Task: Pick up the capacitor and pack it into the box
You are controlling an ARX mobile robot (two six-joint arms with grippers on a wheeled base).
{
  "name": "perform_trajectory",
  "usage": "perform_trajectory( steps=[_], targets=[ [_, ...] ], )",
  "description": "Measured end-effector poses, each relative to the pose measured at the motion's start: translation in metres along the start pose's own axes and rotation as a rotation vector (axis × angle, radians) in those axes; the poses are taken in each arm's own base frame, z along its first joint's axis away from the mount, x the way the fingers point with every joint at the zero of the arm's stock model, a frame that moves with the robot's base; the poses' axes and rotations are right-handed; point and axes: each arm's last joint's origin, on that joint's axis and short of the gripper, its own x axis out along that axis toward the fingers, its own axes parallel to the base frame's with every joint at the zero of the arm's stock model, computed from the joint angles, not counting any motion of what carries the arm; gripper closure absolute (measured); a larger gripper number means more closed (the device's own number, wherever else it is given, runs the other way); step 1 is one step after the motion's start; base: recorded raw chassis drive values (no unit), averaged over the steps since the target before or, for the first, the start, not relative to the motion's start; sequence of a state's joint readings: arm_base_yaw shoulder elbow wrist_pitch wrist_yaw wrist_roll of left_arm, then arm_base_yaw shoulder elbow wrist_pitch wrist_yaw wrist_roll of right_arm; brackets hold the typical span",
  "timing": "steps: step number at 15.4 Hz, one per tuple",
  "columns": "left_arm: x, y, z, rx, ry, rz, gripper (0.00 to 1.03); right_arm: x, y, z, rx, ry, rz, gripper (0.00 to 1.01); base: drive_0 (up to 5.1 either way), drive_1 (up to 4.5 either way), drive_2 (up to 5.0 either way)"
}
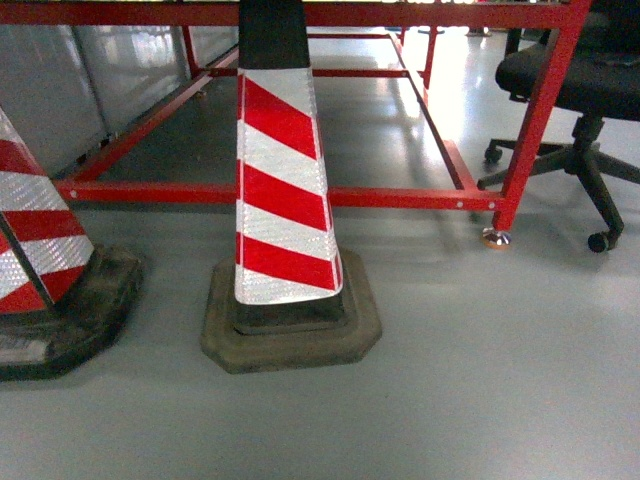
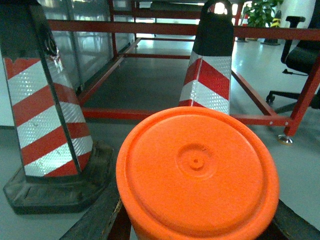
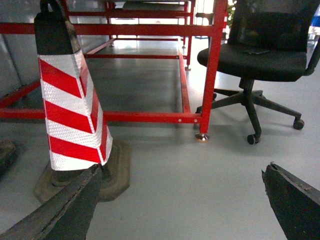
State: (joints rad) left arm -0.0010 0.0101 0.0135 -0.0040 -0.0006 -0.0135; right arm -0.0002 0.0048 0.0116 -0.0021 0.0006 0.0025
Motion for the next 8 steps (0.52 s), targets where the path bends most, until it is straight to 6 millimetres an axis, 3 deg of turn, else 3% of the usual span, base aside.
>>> perform_trajectory(
  steps=[8],
  targets=[
    [0.0000,0.0000,-0.0003,0.000,0.003,0.000,0.58,0.0000,0.0000,-0.0003,0.000,0.003,0.001,0.03,0.1,4.07,-3.9]
  ],
)
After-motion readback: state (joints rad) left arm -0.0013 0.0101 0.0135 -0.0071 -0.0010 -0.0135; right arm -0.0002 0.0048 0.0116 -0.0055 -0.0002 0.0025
